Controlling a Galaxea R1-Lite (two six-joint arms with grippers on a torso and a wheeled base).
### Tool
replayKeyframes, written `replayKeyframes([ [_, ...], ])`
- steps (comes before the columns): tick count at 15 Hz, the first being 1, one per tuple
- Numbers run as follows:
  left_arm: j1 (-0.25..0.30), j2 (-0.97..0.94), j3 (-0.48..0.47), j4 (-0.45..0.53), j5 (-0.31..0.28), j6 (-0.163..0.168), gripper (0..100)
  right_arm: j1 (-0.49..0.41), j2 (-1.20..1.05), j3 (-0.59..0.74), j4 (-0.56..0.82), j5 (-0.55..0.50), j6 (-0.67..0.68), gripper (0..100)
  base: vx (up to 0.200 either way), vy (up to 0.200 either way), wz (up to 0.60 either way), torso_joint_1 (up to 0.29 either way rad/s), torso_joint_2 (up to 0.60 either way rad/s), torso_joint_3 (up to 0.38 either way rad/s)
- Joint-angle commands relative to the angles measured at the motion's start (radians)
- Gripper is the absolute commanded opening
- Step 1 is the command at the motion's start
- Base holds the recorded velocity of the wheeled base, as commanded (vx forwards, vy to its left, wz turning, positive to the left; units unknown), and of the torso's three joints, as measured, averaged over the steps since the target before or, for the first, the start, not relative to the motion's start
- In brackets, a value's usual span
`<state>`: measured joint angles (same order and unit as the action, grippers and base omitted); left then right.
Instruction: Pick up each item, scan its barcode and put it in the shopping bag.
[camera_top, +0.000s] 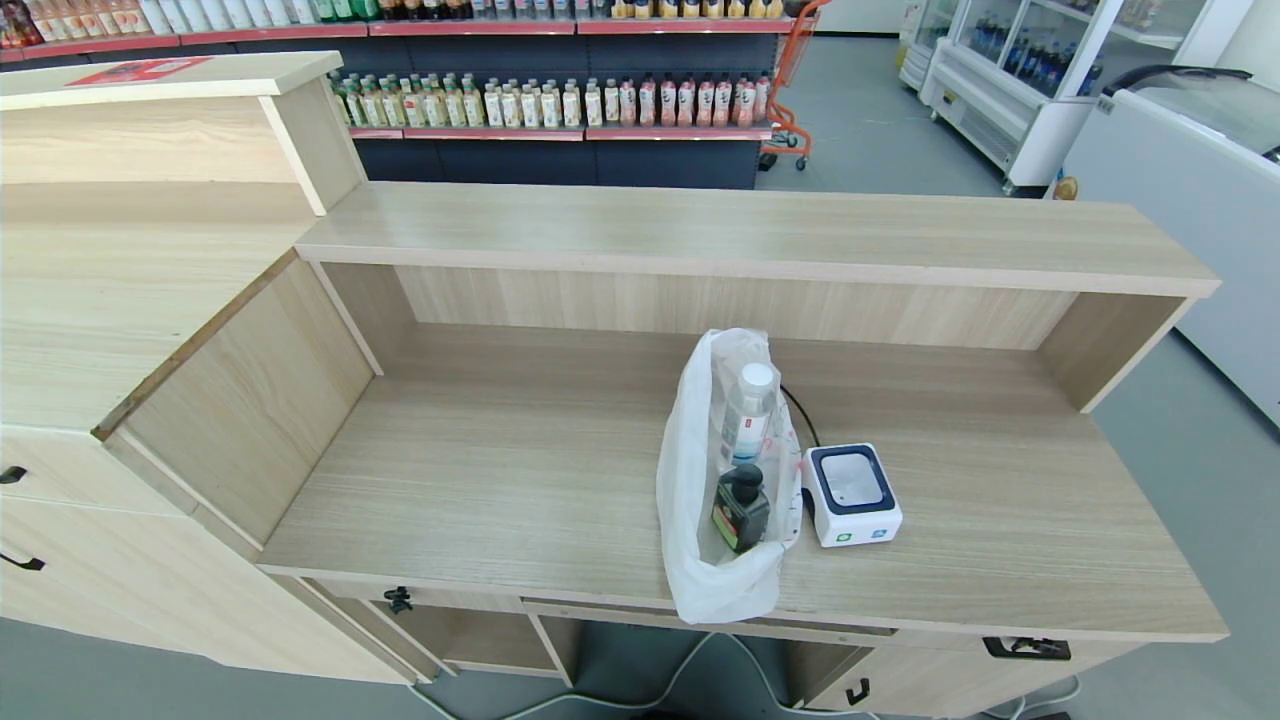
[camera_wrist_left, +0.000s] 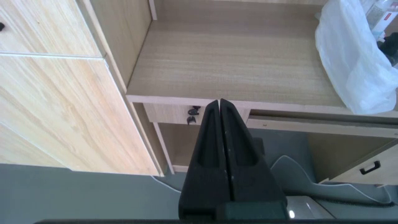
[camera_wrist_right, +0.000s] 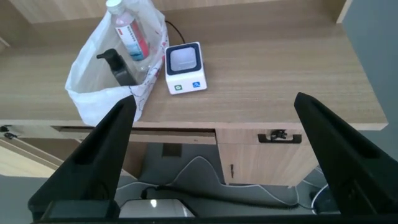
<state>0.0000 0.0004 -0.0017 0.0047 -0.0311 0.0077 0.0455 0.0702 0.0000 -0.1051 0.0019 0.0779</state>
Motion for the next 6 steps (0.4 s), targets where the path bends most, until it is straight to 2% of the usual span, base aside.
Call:
replayKeyframes([
  [1, 0.000, 0.001, 0.000, 0.000, 0.000, 0.000, 0, 0.000, 0.006, 0.000, -0.001, 0.000, 0.002, 100, 0.000, 0.000, 0.00, 0.000, 0.00, 0.000],
  [6, 0.000, 0.001, 0.000, 0.000, 0.000, 0.000, 0, 0.000, 0.008, 0.000, -0.001, 0.000, 0.000, 100, 0.000, 0.000, 0.00, 0.000, 0.00, 0.000],
])
